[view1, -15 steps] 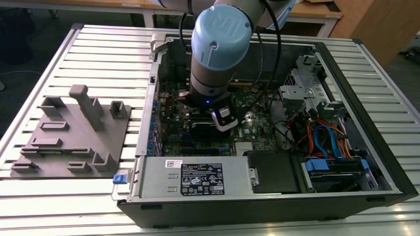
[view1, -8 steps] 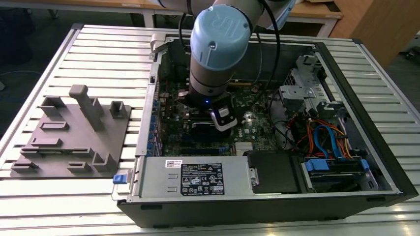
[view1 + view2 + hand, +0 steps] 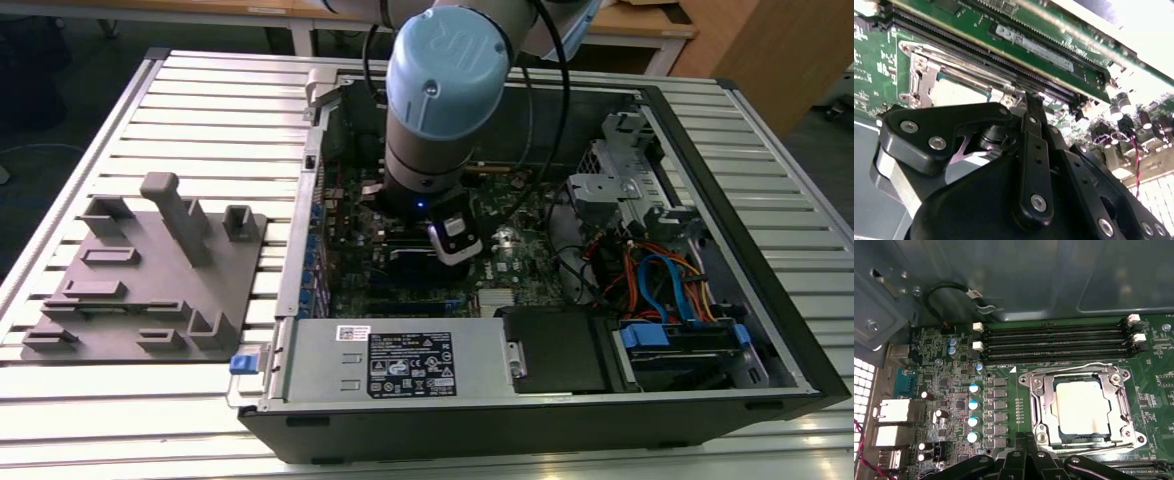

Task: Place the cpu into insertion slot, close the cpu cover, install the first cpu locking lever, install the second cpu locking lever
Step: 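Install the second cpu locking lever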

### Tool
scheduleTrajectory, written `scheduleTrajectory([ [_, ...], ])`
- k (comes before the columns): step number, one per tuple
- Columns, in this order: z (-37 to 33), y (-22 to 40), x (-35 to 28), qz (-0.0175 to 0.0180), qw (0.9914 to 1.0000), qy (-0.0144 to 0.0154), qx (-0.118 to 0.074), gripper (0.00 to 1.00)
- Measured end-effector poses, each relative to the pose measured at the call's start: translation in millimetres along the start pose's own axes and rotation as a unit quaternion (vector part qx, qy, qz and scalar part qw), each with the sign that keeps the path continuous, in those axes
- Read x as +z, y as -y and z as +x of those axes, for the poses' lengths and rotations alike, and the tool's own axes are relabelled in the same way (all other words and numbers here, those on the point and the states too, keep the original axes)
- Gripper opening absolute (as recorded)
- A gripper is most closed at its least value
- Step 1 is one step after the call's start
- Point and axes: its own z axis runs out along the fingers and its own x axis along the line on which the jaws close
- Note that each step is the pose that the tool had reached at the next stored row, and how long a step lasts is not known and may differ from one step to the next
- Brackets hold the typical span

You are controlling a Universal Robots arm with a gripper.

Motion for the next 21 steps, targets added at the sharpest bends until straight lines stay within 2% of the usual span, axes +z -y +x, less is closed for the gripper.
scheduleTrajectory([
  [7,0.7,-2.1,-5.9,0.0005,1.00000,-0.0001,0.000,0.10],
  [16,3.0,-9.5,-25.8,0.0006,1.00000,-0.0001,0.000,0.10],
  [21,3.9,-9.6,-26.3,0.0006,1.00000,-0.0001,0.000,0.10],
])
